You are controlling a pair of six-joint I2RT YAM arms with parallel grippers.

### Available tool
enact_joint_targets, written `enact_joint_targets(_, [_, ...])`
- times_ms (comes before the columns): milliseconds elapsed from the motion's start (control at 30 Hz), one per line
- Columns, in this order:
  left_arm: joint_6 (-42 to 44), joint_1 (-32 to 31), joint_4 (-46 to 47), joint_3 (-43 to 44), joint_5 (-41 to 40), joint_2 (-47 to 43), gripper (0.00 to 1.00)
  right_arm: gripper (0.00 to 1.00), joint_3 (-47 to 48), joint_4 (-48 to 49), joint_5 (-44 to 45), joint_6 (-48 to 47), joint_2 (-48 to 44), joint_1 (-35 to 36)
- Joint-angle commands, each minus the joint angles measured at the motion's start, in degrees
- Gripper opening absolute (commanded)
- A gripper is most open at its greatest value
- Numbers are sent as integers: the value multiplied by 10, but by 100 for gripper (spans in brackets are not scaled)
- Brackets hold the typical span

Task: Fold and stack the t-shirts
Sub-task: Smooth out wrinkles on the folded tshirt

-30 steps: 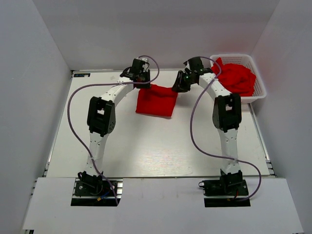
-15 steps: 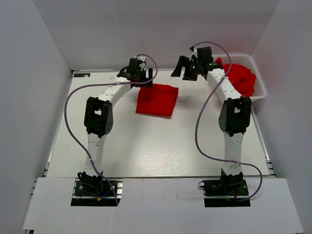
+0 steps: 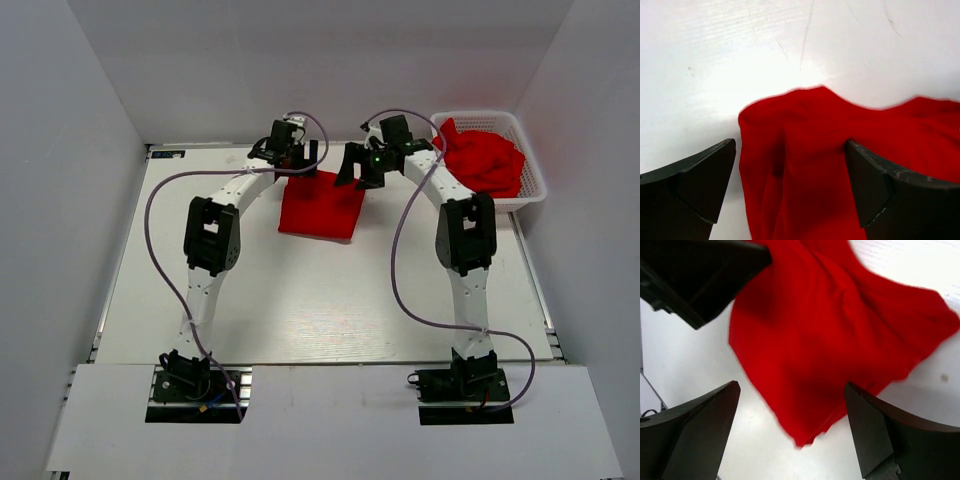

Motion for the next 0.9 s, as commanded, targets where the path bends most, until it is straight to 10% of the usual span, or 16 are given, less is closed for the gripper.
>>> enact_joint_targets(0, [-19,1,2,53,-33,49,100,90,45,40,-38,0,61,-6])
enact_joint_targets(367, [-38,6,-55,102,-85,113,100,90,50,136,-50,35,97,-7])
enact_joint_targets(867, [-33,6,-50,7,-91,-90,100,90,-89,106,18,13,-120,-4])
